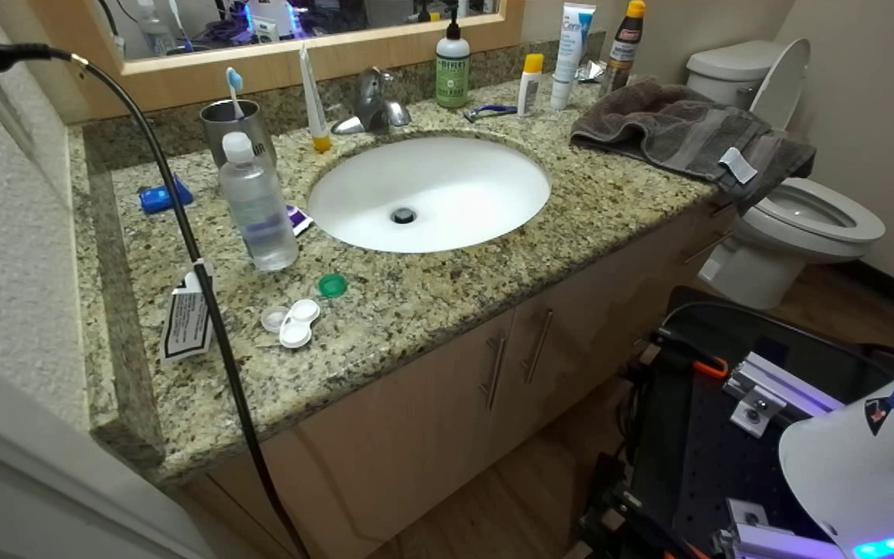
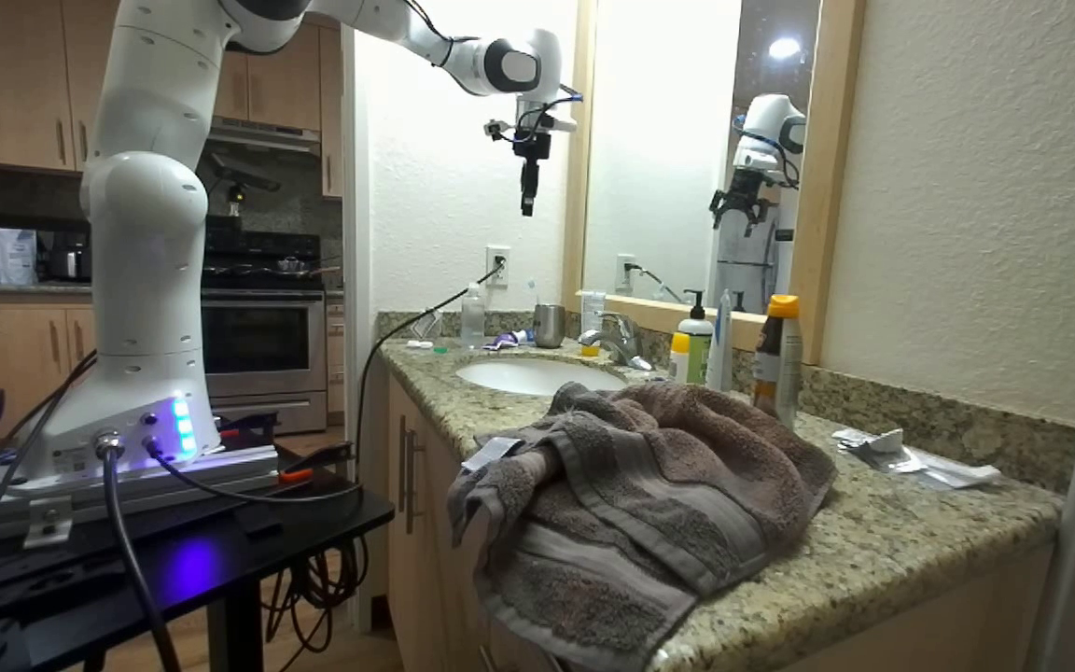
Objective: Open the tap
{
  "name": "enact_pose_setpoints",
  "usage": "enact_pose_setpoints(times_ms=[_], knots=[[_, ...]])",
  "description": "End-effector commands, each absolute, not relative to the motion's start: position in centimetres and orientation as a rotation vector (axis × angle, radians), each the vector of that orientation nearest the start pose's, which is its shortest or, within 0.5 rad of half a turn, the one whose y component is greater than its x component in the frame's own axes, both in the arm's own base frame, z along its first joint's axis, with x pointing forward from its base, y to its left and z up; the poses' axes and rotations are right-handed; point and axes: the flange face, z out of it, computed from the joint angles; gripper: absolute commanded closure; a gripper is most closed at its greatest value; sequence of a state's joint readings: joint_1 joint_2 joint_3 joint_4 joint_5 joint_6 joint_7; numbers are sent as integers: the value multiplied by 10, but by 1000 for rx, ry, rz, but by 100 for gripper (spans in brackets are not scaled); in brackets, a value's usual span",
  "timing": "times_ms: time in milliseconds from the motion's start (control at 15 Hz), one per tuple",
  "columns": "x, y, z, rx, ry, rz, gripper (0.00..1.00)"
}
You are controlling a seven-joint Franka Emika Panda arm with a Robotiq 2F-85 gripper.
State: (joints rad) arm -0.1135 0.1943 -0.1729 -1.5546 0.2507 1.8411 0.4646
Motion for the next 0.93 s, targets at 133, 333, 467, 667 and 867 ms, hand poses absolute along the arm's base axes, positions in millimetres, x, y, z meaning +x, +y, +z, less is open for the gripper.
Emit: enact_pose_setpoints(times_ms=[133,333,467,667,867], knots=[[661,-201,506,-2803,1149,-471,0],[671,-207,469,-2854,1108,-331,0],[667,-204,468,-2833,1149,-366,0],[670,-204,460,-2841,1149,-356,0],[679,-214,439,-2981,1093,-308,0]])
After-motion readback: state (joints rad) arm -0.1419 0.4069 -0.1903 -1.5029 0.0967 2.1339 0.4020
